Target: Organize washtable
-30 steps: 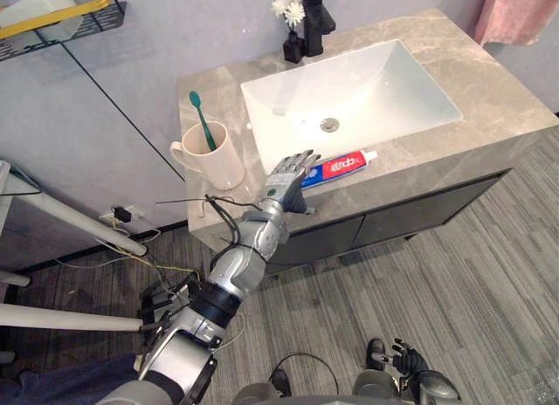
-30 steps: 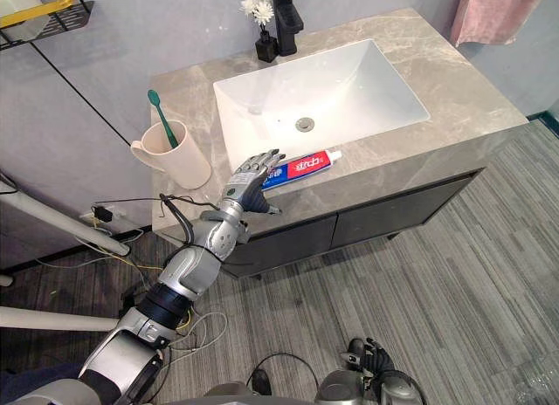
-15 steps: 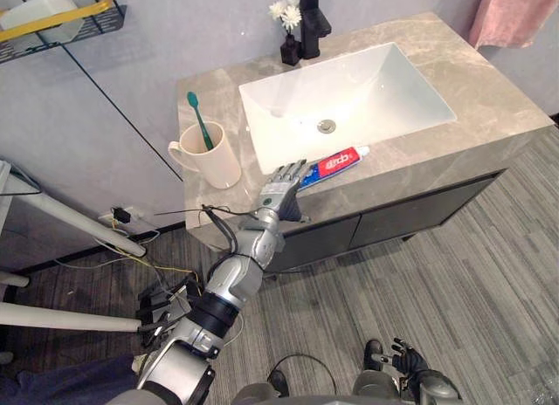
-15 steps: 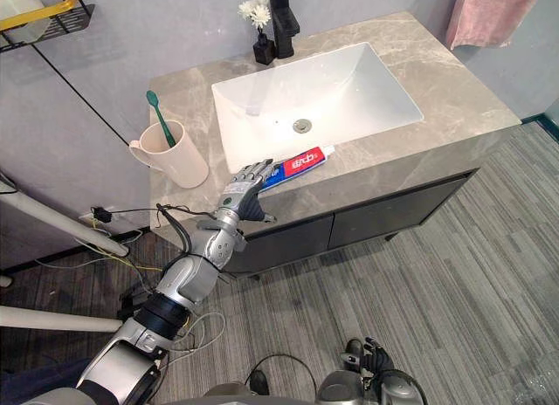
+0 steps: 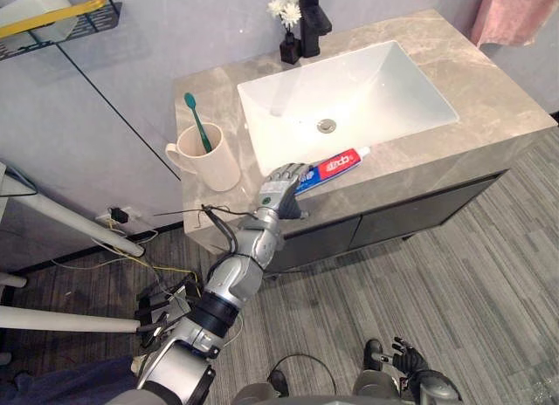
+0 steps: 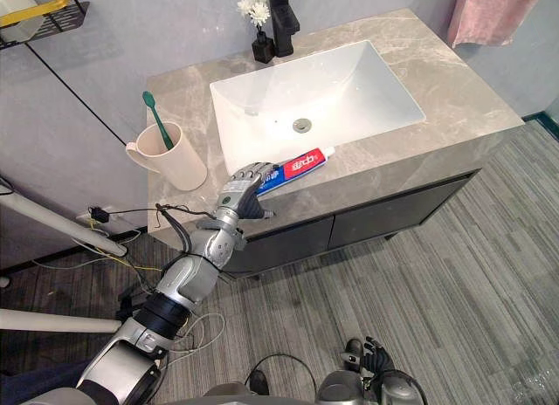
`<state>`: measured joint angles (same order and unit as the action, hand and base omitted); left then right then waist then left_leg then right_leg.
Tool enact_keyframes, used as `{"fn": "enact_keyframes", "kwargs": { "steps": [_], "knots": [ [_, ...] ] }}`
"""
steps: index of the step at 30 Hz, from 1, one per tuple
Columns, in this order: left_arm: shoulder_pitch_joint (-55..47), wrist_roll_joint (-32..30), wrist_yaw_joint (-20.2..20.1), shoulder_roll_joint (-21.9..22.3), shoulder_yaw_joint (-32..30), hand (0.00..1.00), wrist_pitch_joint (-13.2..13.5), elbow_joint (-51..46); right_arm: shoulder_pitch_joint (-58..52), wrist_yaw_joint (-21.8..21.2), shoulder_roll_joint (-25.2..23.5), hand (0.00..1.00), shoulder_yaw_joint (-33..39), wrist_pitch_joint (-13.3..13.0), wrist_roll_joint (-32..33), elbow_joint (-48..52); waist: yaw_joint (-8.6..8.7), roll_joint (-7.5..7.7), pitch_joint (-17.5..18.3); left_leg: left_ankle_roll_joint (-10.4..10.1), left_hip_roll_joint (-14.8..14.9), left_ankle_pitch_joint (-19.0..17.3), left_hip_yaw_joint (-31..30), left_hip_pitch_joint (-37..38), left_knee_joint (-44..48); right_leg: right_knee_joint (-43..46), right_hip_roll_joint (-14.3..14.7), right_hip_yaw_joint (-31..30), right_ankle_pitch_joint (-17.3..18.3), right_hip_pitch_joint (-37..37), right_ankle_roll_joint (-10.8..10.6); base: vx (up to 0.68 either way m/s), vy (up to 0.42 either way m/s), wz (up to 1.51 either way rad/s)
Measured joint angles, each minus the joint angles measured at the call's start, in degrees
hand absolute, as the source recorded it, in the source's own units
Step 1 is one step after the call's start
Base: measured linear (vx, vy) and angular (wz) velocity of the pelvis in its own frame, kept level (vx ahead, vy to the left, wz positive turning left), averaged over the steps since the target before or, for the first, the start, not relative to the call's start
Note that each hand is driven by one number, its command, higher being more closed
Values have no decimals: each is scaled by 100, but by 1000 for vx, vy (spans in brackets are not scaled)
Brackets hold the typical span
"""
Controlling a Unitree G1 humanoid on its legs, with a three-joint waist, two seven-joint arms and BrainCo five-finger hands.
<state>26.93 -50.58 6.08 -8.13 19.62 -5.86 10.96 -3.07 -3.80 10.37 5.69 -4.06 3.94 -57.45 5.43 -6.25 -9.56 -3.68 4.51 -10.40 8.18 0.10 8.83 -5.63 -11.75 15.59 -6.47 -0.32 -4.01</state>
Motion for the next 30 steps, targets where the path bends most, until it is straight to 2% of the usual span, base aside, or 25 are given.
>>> {"fn": "enact_keyframes", "kwargs": {
  "steps": [9,30],
  "knots": [
    [2,-23,64,11,-12,100,104,-82,-27,-1,0,0,-11,-12,0,31,-17,-13,9,-9,45,-3,41,-79,5,-2,38,-32,-65,-123,-96,-6,-3,-3],
    [-8,206,213,63,35,100,274,-82,-93,35,-9,0,-159,-207,10,53,2,41,14,-17,51,7,-95,-5,-82,-3,52,168,-75,1,-110,-9,-9,2]
  ]
}}
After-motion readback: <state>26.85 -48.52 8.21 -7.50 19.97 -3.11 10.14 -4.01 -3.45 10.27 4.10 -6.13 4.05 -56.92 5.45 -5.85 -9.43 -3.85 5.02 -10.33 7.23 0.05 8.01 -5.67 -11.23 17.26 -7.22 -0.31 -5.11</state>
